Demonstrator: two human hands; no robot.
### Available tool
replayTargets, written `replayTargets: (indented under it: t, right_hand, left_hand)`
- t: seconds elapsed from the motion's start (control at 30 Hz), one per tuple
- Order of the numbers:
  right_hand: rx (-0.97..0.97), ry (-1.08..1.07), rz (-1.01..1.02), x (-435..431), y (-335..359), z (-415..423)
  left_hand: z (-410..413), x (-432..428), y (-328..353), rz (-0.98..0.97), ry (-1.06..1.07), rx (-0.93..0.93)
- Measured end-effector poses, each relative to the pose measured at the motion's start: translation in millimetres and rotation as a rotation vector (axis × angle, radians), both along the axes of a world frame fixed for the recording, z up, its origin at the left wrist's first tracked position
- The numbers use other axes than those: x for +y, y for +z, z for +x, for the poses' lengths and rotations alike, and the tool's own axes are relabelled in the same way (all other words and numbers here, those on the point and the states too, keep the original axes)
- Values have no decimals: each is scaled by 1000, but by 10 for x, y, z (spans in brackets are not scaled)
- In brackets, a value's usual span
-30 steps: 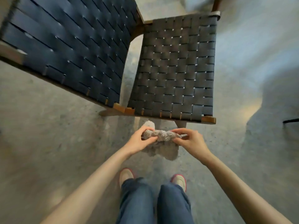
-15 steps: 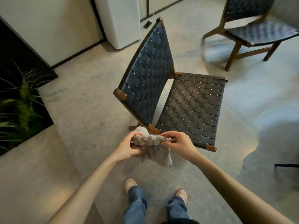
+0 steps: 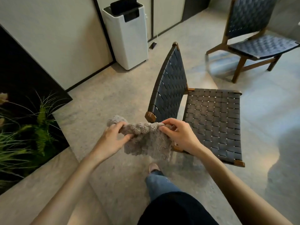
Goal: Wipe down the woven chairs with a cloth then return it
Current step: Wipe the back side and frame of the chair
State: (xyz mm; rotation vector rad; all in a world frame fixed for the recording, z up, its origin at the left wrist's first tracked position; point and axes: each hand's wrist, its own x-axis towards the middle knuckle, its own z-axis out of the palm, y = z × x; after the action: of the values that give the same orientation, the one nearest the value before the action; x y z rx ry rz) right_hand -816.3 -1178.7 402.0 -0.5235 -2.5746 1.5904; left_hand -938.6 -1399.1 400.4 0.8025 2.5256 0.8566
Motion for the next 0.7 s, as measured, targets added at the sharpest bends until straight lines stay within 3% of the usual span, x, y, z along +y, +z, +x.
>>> replayTargets:
  t: [0.17, 0.3, 0.43, 0.7]
  right_hand:
    - [29, 82, 67, -41, 52, -755]
    - [15, 118, 106, 26, -18, -1459]
    - [-48, 70, 107, 113, -9, -2164]
    - [-48, -73, 169, 246, 95, -3275]
  left_hand:
    - [-754, -80, -36, -232, -7, 172]
    - [-1625, -8, -81, -298, -63, 154]
    - [-2594, 159, 15, -299, -163, 105]
    - [-3975, 521, 248, -216, -252, 188]
